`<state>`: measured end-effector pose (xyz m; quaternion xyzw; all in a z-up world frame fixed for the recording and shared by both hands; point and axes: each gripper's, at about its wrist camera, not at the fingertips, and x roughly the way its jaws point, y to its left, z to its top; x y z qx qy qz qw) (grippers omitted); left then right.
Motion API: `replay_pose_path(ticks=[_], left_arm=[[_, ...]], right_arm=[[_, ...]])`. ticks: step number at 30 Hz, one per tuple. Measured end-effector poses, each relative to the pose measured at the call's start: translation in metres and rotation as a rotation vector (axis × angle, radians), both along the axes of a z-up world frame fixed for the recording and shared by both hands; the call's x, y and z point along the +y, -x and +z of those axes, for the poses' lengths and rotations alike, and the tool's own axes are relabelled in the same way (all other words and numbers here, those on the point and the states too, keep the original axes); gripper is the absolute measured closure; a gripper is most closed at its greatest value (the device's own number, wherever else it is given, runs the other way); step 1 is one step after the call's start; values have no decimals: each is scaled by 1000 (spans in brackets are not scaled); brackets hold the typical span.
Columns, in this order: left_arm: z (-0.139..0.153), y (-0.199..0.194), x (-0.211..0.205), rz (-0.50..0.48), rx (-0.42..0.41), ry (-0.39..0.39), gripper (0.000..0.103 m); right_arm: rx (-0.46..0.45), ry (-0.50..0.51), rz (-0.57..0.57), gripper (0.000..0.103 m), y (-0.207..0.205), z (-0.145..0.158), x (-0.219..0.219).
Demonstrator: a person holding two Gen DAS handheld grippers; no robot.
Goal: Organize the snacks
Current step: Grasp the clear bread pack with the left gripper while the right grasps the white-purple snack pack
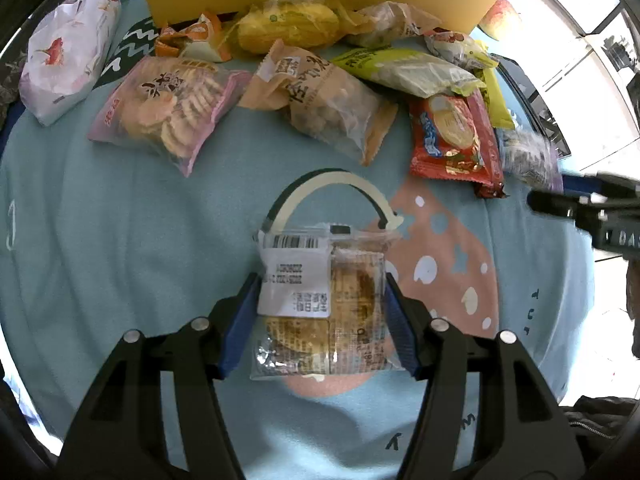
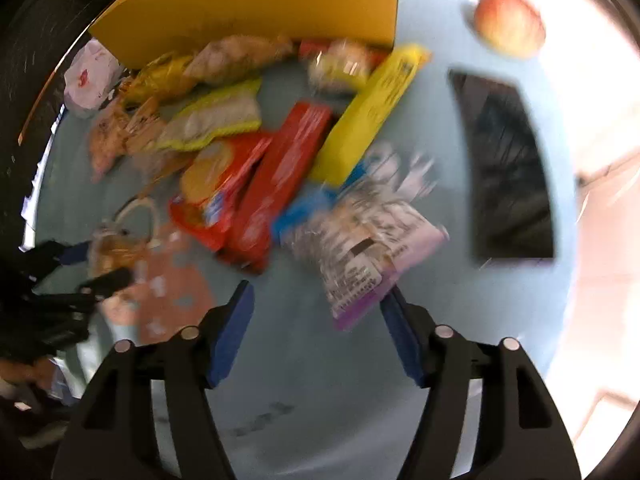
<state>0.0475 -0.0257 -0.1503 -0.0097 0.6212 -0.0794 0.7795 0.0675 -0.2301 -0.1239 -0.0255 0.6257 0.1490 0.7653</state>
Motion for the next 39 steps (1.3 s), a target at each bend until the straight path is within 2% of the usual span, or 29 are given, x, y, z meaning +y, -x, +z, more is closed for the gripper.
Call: replay_pose_path(ticks=[2,7,10,12,14,17,20,25,26,27,29,31,33,36,39], left_arm=[[0,0,0,2,-1,-1,42],[0,2,-1,2,-7,-7,40],[0,2,-1,4,-9,-4,40],[-1,3,-1,7,-11,-1,40],[-1,3,1,13,-15,3,40],[-1,3,0,15,-15,2,39],[-1,2,-2,12,-16,-7,39],[-1,3,-4,10,-26,-9,38],[-2,3,-4,8,-26,-10,38],[-2,4,-4,8,-27,-10,38],[-2,3,-3,13,-26,-2,38],[-1,3,-1,20,-23,9,39],[0,3,3,36,-24,7,47],[1,2,11,59,-13,52,47],[3,4,13,56,-9,45,47]], right_arm=[[-30,41,61,27,-7,-3,-3],[-11,160,158,27,-19,-22,-3],[123,92,236,25,-24,-24,-4],[172,-41,283,25,-15,-14,-13],[118,-59,258,24,-19,-1,-28],[-14,14,236,23,-34,9,-36],[-83,84,360,22,-42,-2,-21],[-127,185,558,20,-37,-28,10],[-150,183,558,19,-38,-28,10],[-122,175,539,21,-43,-29,9],[-30,142,455,31,-56,-32,7],[-26,160,454,44,-55,-29,11],[-15,151,396,47,-49,-25,9],[48,-29,266,48,-40,-19,-5],[91,-168,154,48,-35,-14,-19]])
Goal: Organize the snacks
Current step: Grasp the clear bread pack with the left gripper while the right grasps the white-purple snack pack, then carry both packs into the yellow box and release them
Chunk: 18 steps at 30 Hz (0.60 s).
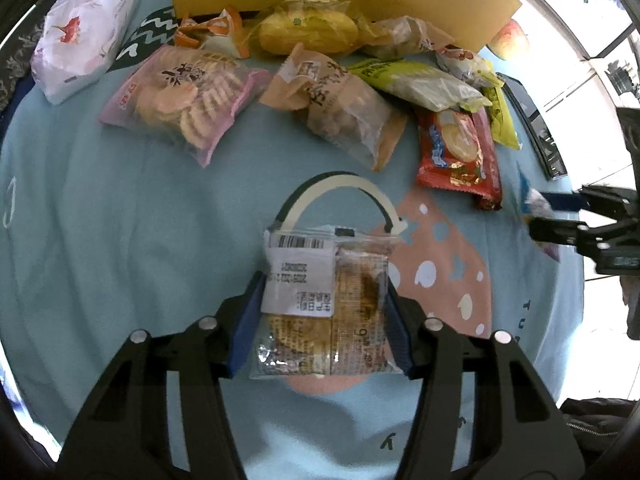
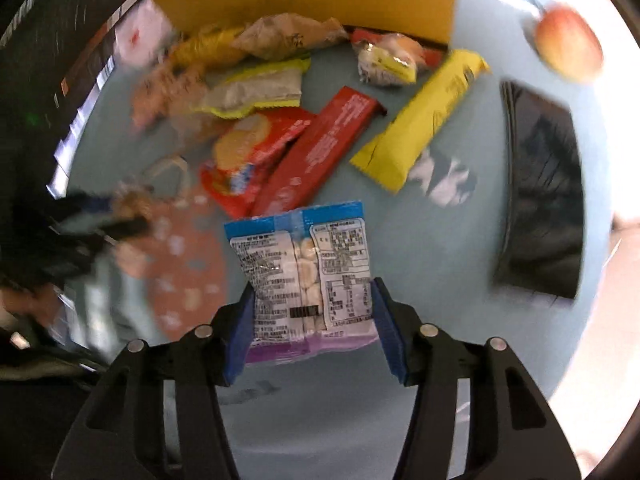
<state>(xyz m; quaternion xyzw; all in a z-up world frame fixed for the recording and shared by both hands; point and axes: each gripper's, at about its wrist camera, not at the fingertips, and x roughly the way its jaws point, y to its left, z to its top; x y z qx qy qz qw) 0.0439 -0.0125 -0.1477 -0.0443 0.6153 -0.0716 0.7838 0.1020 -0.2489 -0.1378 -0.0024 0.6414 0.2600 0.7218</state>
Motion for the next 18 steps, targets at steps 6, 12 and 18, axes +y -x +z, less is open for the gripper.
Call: replay_pose_path(ticks=[6,12,18], left_arm=[[22,5,13,5,-40,33,48],[65,-3,32,35,-120,65,48],[125,-34,41,48,-240,81,47]], right_arm=[[-6,-138,-67,47,27,31,8],[-85,-219,-82,47,28,80,27],[-229,-300,-157,47,-5,129,26]])
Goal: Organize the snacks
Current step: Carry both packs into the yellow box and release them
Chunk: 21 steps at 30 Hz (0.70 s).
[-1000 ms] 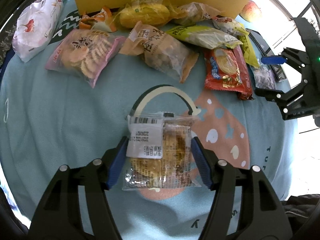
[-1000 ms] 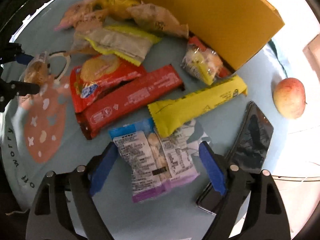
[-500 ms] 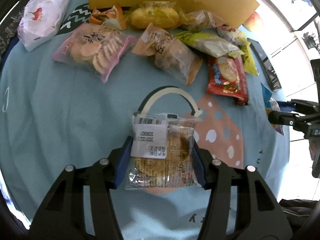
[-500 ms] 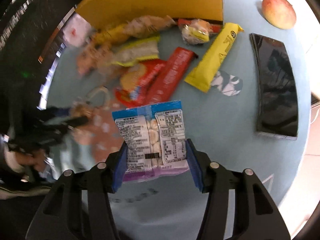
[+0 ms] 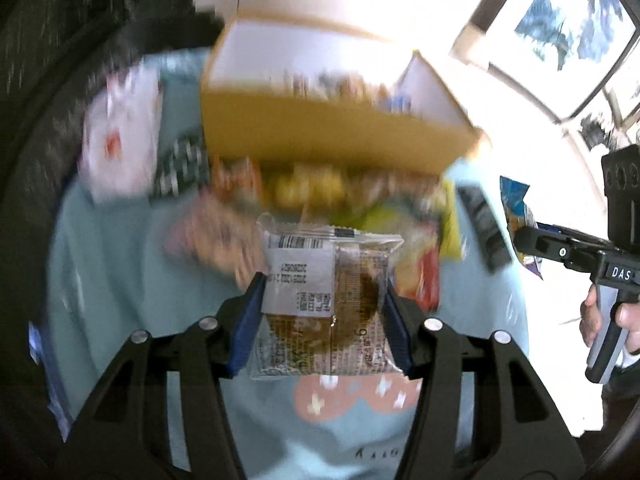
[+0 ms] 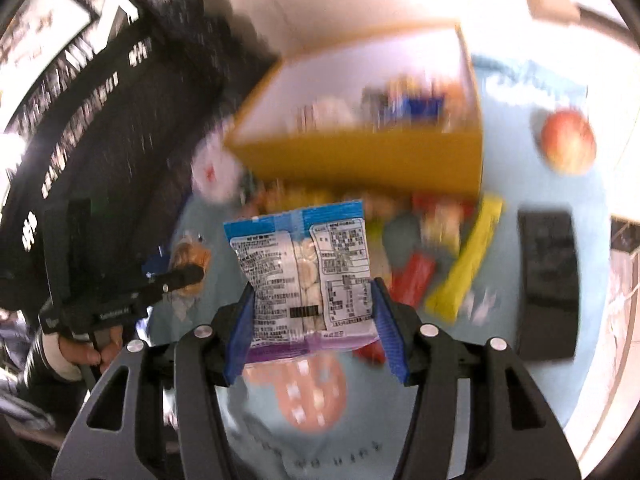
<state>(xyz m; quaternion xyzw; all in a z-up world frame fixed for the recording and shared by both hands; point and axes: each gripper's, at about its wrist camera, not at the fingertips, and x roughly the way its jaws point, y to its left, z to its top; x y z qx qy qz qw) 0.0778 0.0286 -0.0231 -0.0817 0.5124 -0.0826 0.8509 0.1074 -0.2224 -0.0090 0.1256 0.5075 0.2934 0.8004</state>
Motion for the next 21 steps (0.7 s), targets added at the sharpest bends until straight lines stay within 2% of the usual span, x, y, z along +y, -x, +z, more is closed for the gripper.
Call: replay_pose_path(ticks=[5,8,13,17,19,20,21], left_arm=[[34,-63,-3,32,-79,9,47],[42,-103,-12,35,-104,17,47],[33,-173,-33,30,-98,-6,47],[15,-204,-40,36,-69,-19,46],[4,-216,-41,60,-65,-30,23],[1,-218,-40,70,-64,-39,3],[-2,-220,-39,97,-67,-58,2]], right_arm=[[-128,-20,-103,47,-44,36,-4],[-175,-8,-140,47,-70,43,1],[-163,40,-157,47,-122,25,15],[-115,69,-173,46,-155,-3,20],[-101,84,-202,44,-165,-13,19],[-86,80,-220,36,-169,-18,17],[-65,71,-246,29,-173,-22,14]])
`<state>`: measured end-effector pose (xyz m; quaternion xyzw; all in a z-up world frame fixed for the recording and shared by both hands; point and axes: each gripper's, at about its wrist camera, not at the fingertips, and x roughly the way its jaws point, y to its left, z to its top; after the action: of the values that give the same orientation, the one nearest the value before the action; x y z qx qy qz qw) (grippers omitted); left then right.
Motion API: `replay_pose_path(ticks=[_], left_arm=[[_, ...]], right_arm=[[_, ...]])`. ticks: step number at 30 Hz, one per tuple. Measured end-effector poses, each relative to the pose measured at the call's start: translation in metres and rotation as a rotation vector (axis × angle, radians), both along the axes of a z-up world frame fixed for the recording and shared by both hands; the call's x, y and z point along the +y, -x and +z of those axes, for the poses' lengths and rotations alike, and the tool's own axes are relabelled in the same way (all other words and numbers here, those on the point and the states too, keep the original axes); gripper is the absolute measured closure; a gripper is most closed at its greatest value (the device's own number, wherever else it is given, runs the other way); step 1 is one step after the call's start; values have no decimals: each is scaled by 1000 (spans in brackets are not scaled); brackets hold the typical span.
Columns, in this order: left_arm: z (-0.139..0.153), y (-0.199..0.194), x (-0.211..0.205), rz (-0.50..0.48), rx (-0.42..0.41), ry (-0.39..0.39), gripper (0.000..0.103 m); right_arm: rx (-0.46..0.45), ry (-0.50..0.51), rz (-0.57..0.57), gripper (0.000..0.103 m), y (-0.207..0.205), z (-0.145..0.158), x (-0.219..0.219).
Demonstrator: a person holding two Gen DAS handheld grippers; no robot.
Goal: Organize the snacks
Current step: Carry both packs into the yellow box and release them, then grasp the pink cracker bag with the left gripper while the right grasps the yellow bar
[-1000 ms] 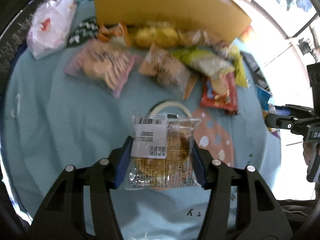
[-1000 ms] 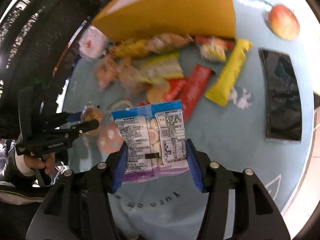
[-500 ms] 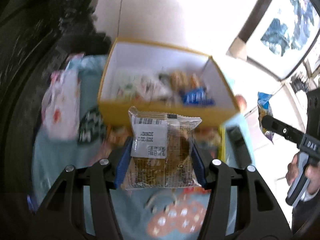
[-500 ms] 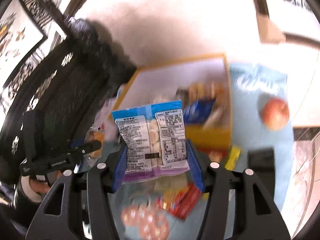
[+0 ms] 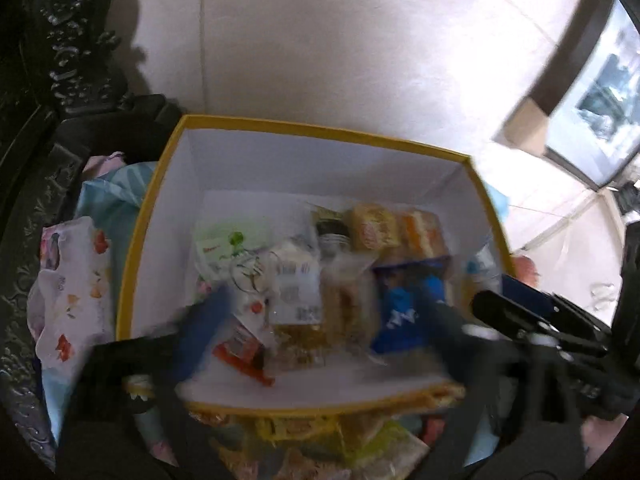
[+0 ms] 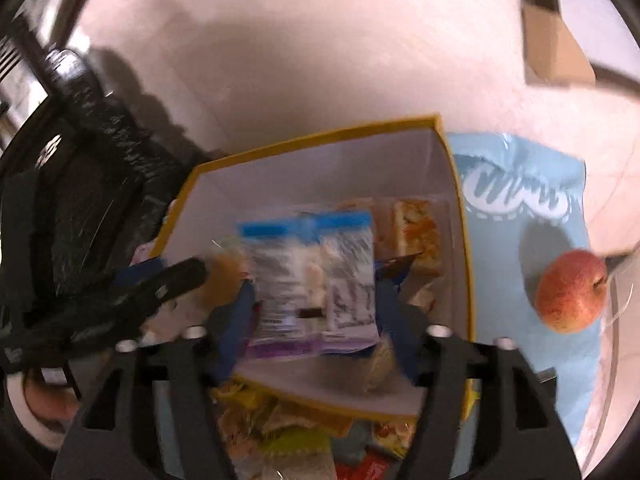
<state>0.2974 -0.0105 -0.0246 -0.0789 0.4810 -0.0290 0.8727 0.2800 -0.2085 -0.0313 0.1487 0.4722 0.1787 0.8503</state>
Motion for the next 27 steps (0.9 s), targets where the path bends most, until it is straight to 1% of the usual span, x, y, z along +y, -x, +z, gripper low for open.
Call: replay_pose_path(ticks=[1,3,5,7,8,9,10,12,14,15,17,18,20,22,24,27], left_arm=[[-1,1,3,23,-6,-6,2],[-4,5,10,25,-3,19,2],[-5,12,18,32,8,18,2],[-4,25,28,40,16,21,2],[-4,31,32,46,21,23,2],[-4,41,38,51,28,24,2],[-4,49,42,51,32,25,2],[-8,68,49,47,46,11,2],[-15,85,55,48,65,-12,2],[-22,97,61,62,88,-14,2],[-34,115,72,99,130,12,2],[-45,125,78,126,169,31,2],[-59,138,86,165,218,53,2],[-73,150,90,198,257,60,2],[-84,158,94,237,305,61,2],[-90,161,100,300,341,62,2]], right_arm=[[17,-14,-31,29,-2,-3,-4],[37,-51,-72,28,-1,-8,-15],[40,-38,-93,27,6,-7,-22],[23,-21,-84,25,16,-3,-25],[9,-6,-69,22,24,0,-26],[-6,14,-57,15,32,2,-26],[-25,28,-50,13,41,4,-27],[-63,66,-36,5,66,6,-31],[-61,89,-45,4,83,2,-38],[-50,85,-50,4,91,-1,-42],[-23,76,-55,3,110,-8,-51],[-8,87,-52,2,118,-14,-53],[38,115,-51,2,134,-27,-58],[84,117,-61,2,145,-39,-62],[141,101,-82,2,159,-52,-66],[183,82,-77,2,172,-65,-65]])
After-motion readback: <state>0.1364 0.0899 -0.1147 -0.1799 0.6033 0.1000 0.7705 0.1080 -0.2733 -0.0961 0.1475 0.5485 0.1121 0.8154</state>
